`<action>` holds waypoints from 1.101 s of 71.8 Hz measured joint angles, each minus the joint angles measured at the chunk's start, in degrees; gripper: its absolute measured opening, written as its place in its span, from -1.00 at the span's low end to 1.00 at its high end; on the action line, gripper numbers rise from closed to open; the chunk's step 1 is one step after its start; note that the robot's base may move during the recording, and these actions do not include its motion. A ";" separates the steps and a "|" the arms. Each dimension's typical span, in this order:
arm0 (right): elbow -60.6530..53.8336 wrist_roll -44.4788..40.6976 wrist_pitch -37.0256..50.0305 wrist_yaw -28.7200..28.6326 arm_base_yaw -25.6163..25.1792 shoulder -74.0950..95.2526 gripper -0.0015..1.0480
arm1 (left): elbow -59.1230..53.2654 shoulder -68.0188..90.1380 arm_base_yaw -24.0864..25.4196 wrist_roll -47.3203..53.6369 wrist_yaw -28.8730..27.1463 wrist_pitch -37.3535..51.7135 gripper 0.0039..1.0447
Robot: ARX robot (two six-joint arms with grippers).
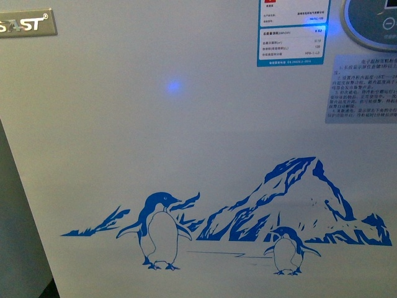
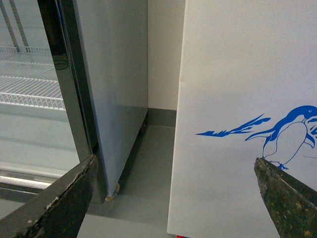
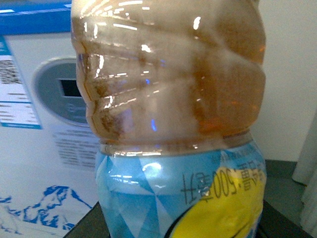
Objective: Put drink in fridge
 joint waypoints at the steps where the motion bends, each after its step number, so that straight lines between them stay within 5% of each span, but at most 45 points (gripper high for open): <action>1: -0.15 0.02 -0.17 0.17 0.37 -0.68 -0.24 | 0.00 0.00 0.00 0.00 -0.02 0.00 0.85; 21: -2.25 -1.01 -4.52 9.75 10.93 -11.63 -0.24 | 0.00 0.00 0.00 0.00 0.00 0.00 0.85; 79: -6.16 -6.86 -1.68 39.65 24.72 -18.49 -0.24 | 0.00 0.00 0.00 0.00 -0.02 0.00 0.85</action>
